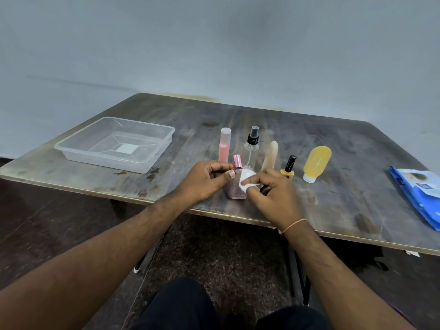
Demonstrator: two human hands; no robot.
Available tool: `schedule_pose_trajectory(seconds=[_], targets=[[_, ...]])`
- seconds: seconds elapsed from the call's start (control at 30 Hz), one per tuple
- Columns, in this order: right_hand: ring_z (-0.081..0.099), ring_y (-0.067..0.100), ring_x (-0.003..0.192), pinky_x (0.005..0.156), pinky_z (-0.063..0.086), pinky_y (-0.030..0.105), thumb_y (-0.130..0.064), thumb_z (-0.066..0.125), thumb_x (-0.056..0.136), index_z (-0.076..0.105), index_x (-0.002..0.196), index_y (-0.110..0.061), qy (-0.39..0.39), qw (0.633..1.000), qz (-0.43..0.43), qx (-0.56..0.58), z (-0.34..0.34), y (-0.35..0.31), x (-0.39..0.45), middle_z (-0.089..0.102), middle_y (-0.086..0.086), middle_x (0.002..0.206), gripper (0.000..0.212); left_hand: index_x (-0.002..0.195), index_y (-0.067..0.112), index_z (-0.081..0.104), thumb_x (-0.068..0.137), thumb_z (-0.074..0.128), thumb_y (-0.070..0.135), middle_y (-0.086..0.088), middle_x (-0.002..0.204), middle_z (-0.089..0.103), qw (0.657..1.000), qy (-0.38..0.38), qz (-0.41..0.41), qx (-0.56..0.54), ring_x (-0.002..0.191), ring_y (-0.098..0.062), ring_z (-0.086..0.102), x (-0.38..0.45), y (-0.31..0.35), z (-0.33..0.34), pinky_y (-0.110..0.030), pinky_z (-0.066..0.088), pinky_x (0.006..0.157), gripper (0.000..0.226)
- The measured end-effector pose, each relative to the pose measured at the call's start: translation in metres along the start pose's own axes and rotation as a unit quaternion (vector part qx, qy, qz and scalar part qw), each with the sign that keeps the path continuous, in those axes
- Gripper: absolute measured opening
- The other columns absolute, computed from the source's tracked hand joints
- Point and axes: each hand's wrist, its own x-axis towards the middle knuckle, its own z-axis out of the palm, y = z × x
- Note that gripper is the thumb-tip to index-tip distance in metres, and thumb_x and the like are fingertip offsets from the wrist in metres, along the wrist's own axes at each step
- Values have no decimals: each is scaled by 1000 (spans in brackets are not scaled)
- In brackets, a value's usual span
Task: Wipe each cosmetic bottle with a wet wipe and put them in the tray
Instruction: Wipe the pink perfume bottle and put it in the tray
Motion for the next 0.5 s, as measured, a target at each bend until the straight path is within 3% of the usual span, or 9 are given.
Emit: schedule_pose_trajectory(seconds=[0.2,0.27,0.4,0.5], targets=[[65,8,88,78,47,14,-6,76,89,83,112,-25,-29,999,-21,17,-3,-3,2,68,-12,103,31,120,22,80,99,77,18,10,112,82,1000,-7,17,24,111,-10,76,0,-1,3,-38,60,105,22],[65,9,85,75,45,13,-9,77,87,84,108,-26,-46,998,-39,10,-2,-5,0,65,-10,97,28,122,21,79,100,76,17,7,113,82,1000,-7,15,16,112,-11,76,-1,1,2,-38,59,105,23],[61,12,71,64,48,25,-25,74,79,86,86,-32,-94,992,-78,-28,-1,-4,-4,60,-11,81,16,120,23,80,98,79,19,8,111,82,1000,5,1,13,109,-10,76,-1,2,2,-38,60,105,22],[63,11,73,66,49,26,-26,71,79,86,84,-31,-79,995,-51,-16,0,-2,-3,64,-10,80,17,114,30,79,97,79,18,8,111,82,1000,4,-1,-8,111,-12,77,-2,2,3,-38,60,105,21]])
